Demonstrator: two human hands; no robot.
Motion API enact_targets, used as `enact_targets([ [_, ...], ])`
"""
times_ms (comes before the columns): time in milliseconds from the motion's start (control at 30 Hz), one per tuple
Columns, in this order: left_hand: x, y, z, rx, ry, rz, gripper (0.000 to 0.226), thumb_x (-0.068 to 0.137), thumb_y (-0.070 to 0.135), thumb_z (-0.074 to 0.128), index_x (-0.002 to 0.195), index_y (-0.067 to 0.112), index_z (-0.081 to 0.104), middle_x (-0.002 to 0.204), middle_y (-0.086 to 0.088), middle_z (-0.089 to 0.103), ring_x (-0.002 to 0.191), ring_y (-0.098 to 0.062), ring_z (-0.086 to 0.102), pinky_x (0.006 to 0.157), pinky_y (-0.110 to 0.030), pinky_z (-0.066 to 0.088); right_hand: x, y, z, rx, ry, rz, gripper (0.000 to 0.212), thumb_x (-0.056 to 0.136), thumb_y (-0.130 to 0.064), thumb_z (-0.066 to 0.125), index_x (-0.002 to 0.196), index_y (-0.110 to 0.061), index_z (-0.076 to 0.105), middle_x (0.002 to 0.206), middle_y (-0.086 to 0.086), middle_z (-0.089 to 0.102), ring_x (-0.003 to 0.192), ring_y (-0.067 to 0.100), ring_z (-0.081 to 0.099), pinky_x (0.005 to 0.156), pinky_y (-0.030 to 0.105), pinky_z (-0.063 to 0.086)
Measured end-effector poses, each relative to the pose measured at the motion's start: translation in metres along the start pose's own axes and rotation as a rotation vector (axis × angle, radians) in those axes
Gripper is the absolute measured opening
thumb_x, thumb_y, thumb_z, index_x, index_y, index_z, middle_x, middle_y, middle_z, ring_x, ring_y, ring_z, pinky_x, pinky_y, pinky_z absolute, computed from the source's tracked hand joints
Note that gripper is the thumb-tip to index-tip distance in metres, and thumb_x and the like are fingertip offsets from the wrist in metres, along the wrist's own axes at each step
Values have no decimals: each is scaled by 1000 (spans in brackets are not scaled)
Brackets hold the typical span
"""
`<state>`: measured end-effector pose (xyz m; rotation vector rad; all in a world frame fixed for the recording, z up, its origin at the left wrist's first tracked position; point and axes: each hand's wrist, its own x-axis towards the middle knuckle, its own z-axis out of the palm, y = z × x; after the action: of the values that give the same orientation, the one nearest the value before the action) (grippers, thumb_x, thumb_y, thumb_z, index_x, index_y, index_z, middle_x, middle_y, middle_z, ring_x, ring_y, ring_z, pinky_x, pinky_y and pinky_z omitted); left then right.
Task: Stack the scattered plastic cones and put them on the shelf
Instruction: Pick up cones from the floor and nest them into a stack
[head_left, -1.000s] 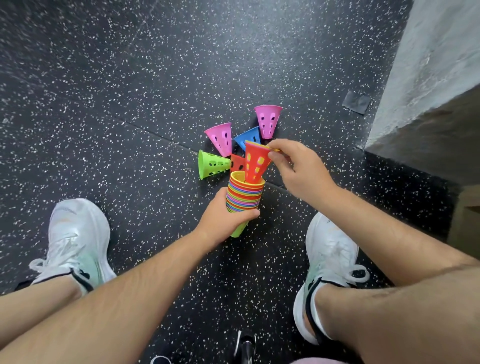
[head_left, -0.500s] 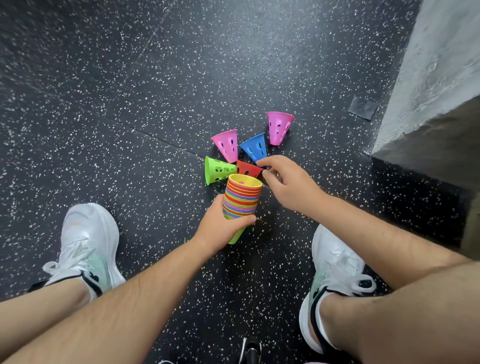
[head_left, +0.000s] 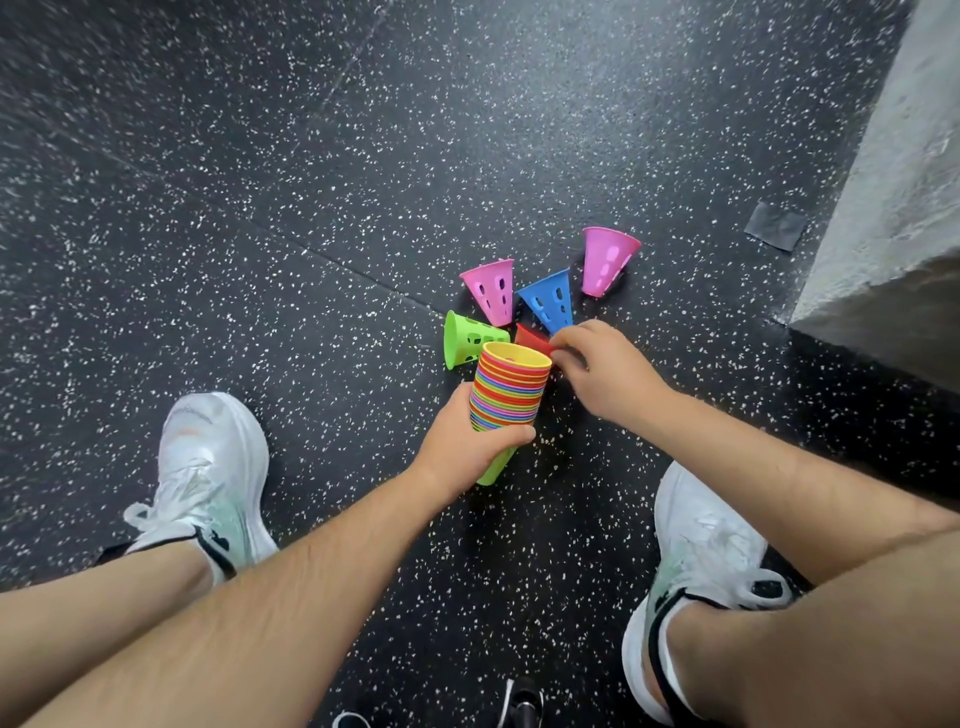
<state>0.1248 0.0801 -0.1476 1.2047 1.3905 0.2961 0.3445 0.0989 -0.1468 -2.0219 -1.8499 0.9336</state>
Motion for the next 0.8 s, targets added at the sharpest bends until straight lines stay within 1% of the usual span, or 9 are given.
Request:
enact_targets([
  [100, 0, -2, 1, -15, 4, -2, 64, 61, 43, 88, 115, 26, 58, 105, 7, 71, 93, -4, 69, 84, -23, 52, -1, -1, -7, 35, 76, -24, 19, 102, -26, 51, 114, -19, 64, 106, 2, 60, 105, 21, 54, 88, 34, 43],
  [233, 2, -5, 2, -34, 1, -12, 65, 60, 43, 88, 115, 25, 58, 106, 5, 72, 96, -9, 70, 90, -29, 55, 0, -3, -24, 47, 201, -82, 19, 102, -21, 50, 113, -16, 65, 108, 6, 62, 105, 26, 55, 92, 40, 46],
  [333, 3, -5, 2, -35, 2, -17, 65, 61, 42, 88, 116, 24, 59, 106, 5, 72, 96, -9, 70, 89, -28, 54, 1, -6, -34, 57, 299, -97, 19, 102, -18, 50, 113, -15, 66, 107, 5, 62, 102, 25, 55, 89, 38, 44],
  [400, 3, -5, 3, -36, 6, -13, 64, 63, 40, 89, 117, 23, 59, 106, 4, 72, 96, -9, 70, 89, -30, 54, 2, -8, -38, 80, 323, -113, 19, 102, -17, 50, 112, -15, 66, 105, 4, 63, 99, 24, 55, 88, 35, 43],
  [467, 3, -5, 3, -41, 13, -13, 65, 62, 40, 89, 117, 23, 58, 106, 4, 72, 96, -9, 70, 90, -31, 55, 3, -10, -37, 91, 308, -145, 19, 102, -18, 50, 112, -15, 67, 104, 2, 64, 98, 23, 56, 88, 35, 44],
  [600, 4, -1, 4, -63, 28, -5, 68, 59, 41, 88, 118, 22, 58, 106, 3, 72, 95, -9, 70, 87, -27, 55, -2, -15, -30, 94, 246, -225, 21, 102, -20, 53, 116, -15, 67, 108, -1, 67, 102, 18, 56, 92, 30, 43],
  [700, 4, 1, 4, -74, 47, 0, 70, 59, 41, 88, 119, 21, 58, 107, 4, 72, 95, -10, 70, 87, -29, 55, -5, -18, -25, 100, 170, -245, 21, 103, -23, 53, 118, -18, 67, 107, -3, 67, 104, 20, 57, 91, 34, 47],
  [733, 4, 0, 4, -75, 46, -1, 71, 59, 42, 88, 120, 22, 58, 107, 4, 72, 95, -11, 70, 88, -30, 56, -5, -20, -24, 101, 137, -246, 21, 103, -25, 52, 118, -21, 66, 108, -5, 67, 104, 18, 57, 90, 34, 47],
  [800, 4, 0, 2, -83, 41, -3, 74, 58, 44, 88, 121, 22, 57, 107, 3, 72, 96, -11, 71, 89, -31, 56, -6, -25, -24, 113, 64, -243, 23, 104, -30, 49, 120, -25, 65, 110, -11, 66, 102, 9, 55, 87, 28, 46],
])
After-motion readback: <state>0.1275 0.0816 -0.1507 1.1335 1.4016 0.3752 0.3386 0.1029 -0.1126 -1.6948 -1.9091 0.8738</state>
